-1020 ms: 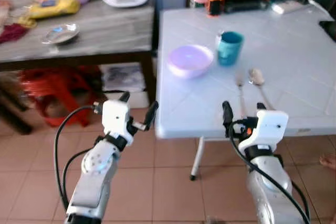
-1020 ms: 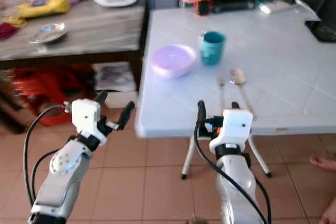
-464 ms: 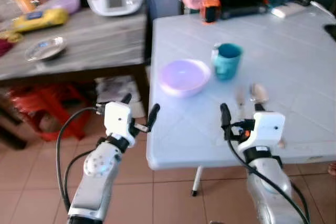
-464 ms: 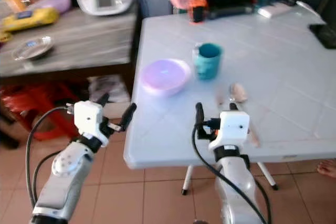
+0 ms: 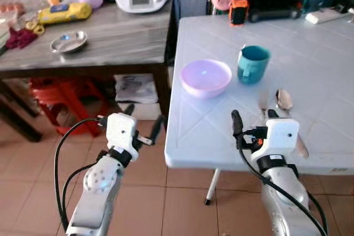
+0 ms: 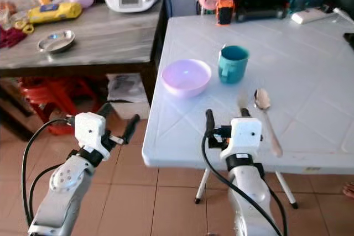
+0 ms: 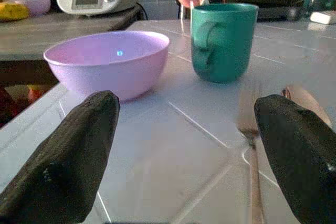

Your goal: Setting the table

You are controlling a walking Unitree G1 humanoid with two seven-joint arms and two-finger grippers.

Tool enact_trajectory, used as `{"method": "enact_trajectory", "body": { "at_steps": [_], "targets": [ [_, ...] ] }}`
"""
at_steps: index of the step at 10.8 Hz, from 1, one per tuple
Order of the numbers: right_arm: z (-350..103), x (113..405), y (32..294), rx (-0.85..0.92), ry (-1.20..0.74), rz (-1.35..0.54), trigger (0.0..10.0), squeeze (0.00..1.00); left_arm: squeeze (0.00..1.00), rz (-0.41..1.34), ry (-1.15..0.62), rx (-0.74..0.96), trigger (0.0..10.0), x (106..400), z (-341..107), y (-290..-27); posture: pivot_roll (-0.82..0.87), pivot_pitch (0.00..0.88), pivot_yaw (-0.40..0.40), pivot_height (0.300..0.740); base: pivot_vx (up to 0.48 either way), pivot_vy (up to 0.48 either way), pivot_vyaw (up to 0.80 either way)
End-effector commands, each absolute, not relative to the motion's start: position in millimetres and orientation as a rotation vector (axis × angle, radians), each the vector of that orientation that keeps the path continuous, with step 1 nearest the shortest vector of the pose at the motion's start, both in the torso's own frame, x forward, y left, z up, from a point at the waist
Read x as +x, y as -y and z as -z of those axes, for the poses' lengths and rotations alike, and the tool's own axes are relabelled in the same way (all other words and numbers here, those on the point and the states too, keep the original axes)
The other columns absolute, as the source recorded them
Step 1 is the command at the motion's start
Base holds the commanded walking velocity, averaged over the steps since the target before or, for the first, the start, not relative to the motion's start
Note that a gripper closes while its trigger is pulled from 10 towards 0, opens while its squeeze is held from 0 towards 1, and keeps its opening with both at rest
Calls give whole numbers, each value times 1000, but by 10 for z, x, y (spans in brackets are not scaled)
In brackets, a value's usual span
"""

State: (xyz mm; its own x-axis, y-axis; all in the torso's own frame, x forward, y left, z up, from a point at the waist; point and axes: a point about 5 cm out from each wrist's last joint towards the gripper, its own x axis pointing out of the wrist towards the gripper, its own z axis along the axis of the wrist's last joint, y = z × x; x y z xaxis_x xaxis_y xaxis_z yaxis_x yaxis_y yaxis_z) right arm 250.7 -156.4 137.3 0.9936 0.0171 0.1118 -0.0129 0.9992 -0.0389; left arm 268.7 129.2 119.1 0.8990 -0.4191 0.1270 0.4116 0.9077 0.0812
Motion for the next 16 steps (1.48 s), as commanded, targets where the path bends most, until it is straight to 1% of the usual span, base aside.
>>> {"method": "enact_trajectory", "body": {
  "at_steps": [1,3,4,6,8,9,11,12,14,16],
  "targets": [
    [-1410,2511,1554,-28,122,-23,10000,0,0,454,159,78,10000,2648,-1221,-1323,-88,121,112,740,0,0,0],
    [-1504,2646,1601,-27,130,-29,10000,0,0,476,131,107,10000,2583,-1182,-1407,-86,140,117,740,0,0,0],
    [-1609,2803,1614,2,147,-37,10000,0,0,478,133,115,10000,2576,-1189,-1408,-85,145,118,740,0,0,0],
    [-1703,2981,1572,-21,137,-89,10000,0,0,501,142,110,10000,2563,-1220,-1327,-72,151,115,740,0,0,0],
    [-1674,3121,1512,-209,73,-252,10000,0,0,494,128,98,10000,2543,-1197,-1304,-66,153,108,740,0,0,0],
    [-1697,3172,1472,-278,66,-342,10000,0,0,479,95,81,10000,2533,-1151,-1323,-66,154,104,740,0,0,0],
    [-1798,3251,1376,-429,76,-496,10000,0,0,462,91,64,10000,2552,-1154,-1360,-60,154,96,740,0,0,0],
    [-1837,3266,1367,-480,87,-518,10000,0,0,444,85,48,10000,2557,-1151,-1369,-56,152,92,740,0,0,0],
    [-1885,3321,1387,-553,47,-610,10000,0,0,445,70,35,10000,2533,-1127,-1346,-57,152,93,740,0,0,0],
    [-1895,3417,1463,-654,6,-676,10000,0,0,463,46,35,10000,2527,-1095,-1330,-55,159,94,740,0,0,0]
  ]
}}
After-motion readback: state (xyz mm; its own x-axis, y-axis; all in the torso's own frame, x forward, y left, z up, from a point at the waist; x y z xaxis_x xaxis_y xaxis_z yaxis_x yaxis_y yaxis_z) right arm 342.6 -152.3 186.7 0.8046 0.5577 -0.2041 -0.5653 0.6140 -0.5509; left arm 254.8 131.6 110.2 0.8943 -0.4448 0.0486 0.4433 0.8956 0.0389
